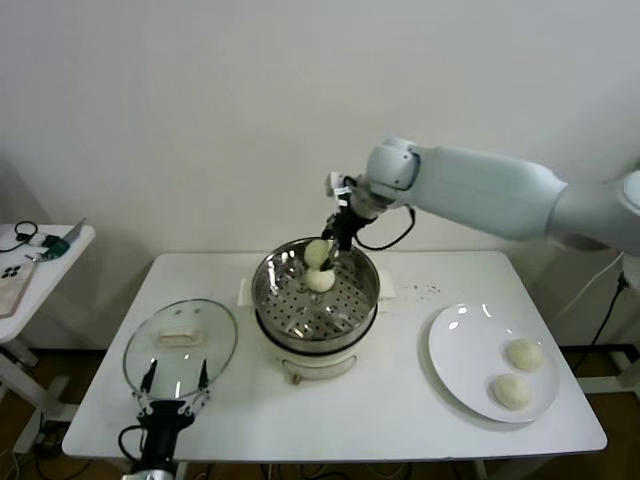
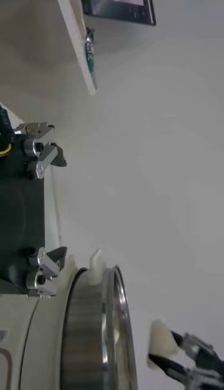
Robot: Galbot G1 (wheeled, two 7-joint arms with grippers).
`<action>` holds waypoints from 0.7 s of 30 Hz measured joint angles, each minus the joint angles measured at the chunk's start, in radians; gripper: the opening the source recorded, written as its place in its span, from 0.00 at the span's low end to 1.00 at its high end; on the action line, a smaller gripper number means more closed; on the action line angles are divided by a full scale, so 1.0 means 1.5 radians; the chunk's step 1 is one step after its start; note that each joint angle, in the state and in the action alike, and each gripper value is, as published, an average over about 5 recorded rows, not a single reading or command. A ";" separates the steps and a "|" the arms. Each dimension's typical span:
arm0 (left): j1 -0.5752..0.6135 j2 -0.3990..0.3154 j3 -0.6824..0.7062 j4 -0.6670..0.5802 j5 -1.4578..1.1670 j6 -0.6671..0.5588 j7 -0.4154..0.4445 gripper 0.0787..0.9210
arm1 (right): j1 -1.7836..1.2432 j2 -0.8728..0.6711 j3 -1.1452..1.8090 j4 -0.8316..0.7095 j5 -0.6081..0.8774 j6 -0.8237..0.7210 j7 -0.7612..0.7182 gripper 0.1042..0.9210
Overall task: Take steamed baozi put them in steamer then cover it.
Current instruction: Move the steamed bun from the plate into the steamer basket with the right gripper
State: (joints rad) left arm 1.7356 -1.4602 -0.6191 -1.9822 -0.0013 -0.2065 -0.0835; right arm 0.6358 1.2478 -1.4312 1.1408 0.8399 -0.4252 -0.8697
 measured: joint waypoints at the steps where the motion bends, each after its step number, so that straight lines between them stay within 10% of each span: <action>1: 0.000 0.000 0.002 0.000 0.001 0.001 0.000 0.88 | -0.005 0.007 -0.001 -0.002 -0.001 0.000 0.001 0.70; 21: -0.010 0.003 0.012 0.007 0.012 0.000 -0.001 0.88 | -0.081 0.095 -0.011 -0.069 -0.056 0.014 -0.006 0.75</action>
State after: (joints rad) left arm 1.7203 -1.4550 -0.6006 -1.9711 0.0163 -0.2063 -0.0848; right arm 0.5142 1.3899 -1.4478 1.0374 0.7557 -0.4046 -0.8785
